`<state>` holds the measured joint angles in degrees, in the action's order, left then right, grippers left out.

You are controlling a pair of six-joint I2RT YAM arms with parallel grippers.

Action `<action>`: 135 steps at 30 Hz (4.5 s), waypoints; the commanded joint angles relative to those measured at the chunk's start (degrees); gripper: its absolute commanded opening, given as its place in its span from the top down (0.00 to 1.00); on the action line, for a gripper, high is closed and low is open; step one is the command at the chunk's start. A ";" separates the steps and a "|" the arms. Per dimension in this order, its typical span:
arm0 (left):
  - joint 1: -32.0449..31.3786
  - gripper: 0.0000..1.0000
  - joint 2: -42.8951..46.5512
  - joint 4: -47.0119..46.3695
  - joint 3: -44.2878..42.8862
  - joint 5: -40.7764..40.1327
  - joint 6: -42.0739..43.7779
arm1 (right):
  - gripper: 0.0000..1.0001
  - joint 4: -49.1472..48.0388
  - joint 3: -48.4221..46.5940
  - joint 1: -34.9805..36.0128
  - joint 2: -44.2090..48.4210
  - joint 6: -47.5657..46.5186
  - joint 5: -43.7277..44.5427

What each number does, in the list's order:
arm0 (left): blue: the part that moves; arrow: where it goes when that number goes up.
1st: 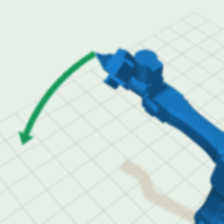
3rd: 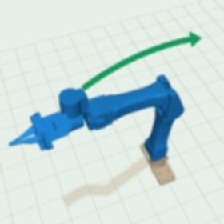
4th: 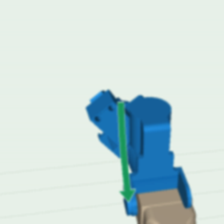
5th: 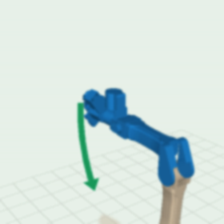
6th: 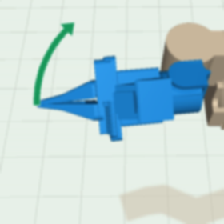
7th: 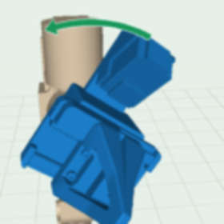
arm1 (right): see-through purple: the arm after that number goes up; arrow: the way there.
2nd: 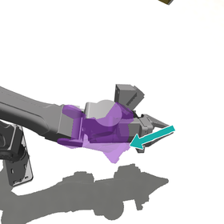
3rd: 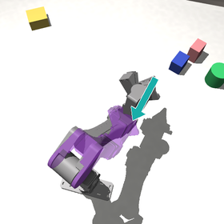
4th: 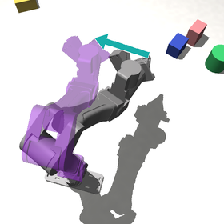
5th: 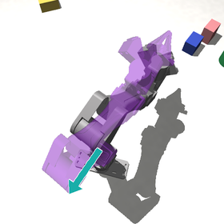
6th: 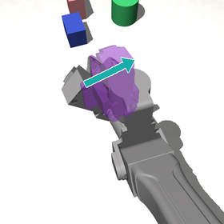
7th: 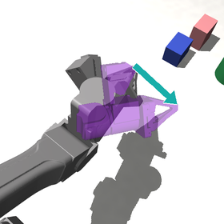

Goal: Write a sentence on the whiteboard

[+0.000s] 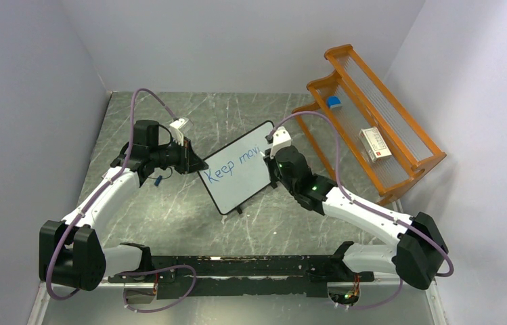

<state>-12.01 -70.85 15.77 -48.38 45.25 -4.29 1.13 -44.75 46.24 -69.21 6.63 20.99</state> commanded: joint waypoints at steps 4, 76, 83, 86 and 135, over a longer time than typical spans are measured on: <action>-0.73 0.95 -2.16 4.40 0.70 -6.85 3.24 | 1.00 0.96 1.60 -0.36 1.79 1.14 0.02; -0.73 0.95 -2.11 4.46 0.74 -7.01 3.33 | 1.00 -1.31 2.03 -2.11 1.36 1.27 -0.43; -0.73 0.95 -2.15 4.45 0.74 -6.98 3.33 | 1.00 -1.57 2.64 -2.07 1.58 1.54 -0.31; -0.73 0.95 -2.18 4.45 0.74 -6.85 3.33 | 1.00 -2.44 2.30 -2.11 1.52 1.28 -0.58; -0.73 0.95 -2.18 4.47 0.72 -7.07 3.34 | 1.00 -2.16 1.31 -3.58 0.41 1.96 -0.12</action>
<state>-12.01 -70.89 15.77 -48.38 45.25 -4.29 -2.63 -44.77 43.16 -69.73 7.64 20.99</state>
